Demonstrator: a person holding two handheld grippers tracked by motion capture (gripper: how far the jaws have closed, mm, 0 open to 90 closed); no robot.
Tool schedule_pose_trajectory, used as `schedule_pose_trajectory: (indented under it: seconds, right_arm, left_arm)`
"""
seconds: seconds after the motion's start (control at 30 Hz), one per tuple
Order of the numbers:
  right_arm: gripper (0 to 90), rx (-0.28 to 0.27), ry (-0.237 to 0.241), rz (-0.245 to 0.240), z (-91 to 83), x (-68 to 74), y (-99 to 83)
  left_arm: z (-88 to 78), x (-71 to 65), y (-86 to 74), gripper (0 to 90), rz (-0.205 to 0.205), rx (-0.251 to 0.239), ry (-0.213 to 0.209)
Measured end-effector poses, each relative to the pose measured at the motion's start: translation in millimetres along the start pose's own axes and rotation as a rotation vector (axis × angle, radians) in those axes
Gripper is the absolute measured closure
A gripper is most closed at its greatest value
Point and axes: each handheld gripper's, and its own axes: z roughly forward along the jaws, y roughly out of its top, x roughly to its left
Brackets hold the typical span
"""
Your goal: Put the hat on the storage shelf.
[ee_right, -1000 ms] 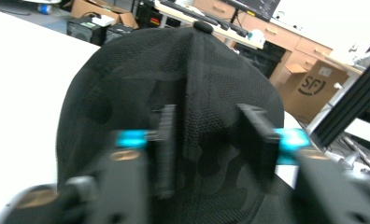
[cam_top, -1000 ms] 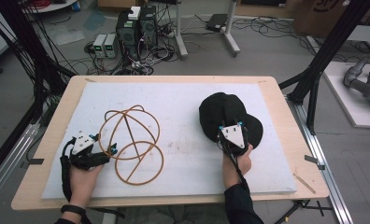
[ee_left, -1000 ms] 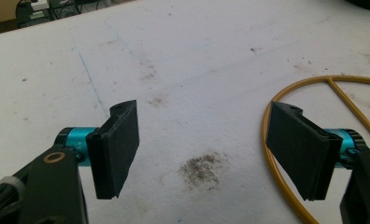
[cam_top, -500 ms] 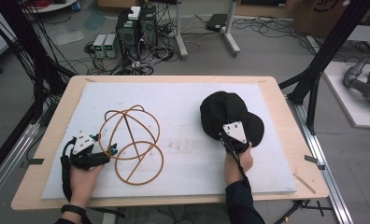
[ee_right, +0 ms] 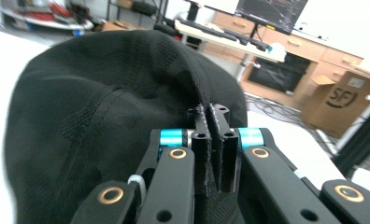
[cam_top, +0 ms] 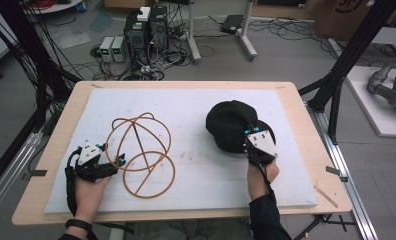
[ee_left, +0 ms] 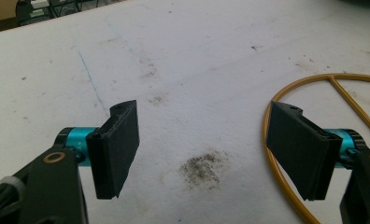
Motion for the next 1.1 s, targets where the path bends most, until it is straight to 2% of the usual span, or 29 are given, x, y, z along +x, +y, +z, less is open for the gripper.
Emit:
schedule_pose_trajectory:
  seconds: [0.3,0.47,0.7,0.9,1.1]
  right_arm:
    - [88.7,-0.066,0.075,0.078,-9.7,0.8,18.5]
    - [88.7,-0.096,0.094,0.109,-14.3,1.6,28.9]
    - [88.7,-0.164,0.136,0.146,-24.2,3.0,55.7]
    - [88.7,-0.220,0.199,0.188,-33.9,7.7,81.1]
    - [88.7,-0.284,0.259,0.198,-45.2,15.4,112.2]
  left_arm:
    - [-0.1,0.1,0.0,26.1,-0.001,0.000,0.000]
    - [0.2,0.1,0.1,26.1,0.004,0.002,-0.001]
    - [0.1,0.0,0.0,26.1,0.001,0.001,0.000]
    - [-1.0,1.7,-0.1,26.1,-0.008,0.000,-0.002]
    - [-1.4,2.5,-0.4,26.1,-0.016,-0.006,0.002]
